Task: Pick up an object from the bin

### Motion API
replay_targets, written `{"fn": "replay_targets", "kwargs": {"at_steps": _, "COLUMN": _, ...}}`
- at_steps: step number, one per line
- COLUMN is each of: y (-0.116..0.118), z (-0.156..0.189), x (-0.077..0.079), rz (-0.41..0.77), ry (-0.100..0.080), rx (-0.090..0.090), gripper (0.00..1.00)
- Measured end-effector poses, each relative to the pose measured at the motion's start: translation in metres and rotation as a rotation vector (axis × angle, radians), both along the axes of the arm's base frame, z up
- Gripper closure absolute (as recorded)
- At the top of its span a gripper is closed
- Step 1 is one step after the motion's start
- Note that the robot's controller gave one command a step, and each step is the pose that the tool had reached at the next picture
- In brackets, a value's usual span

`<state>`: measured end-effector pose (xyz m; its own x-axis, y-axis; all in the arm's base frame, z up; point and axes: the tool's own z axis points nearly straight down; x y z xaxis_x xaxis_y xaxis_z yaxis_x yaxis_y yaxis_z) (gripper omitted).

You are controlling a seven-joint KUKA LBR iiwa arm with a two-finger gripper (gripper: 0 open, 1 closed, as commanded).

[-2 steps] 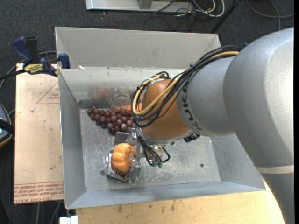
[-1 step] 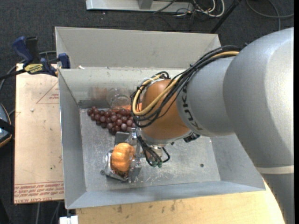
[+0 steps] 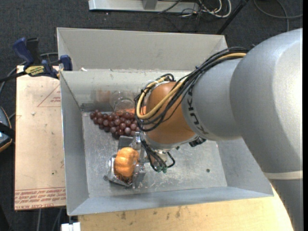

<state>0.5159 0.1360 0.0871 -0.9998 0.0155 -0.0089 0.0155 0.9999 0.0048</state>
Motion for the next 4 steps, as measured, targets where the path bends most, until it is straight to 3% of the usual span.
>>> {"fn": "replay_targets", "kwargs": {"at_steps": 4, "y": 0.0, "z": 0.0, "x": 0.0, "rz": 0.0, "ry": 0.0, "rx": 0.0, "gripper": 1.0}}
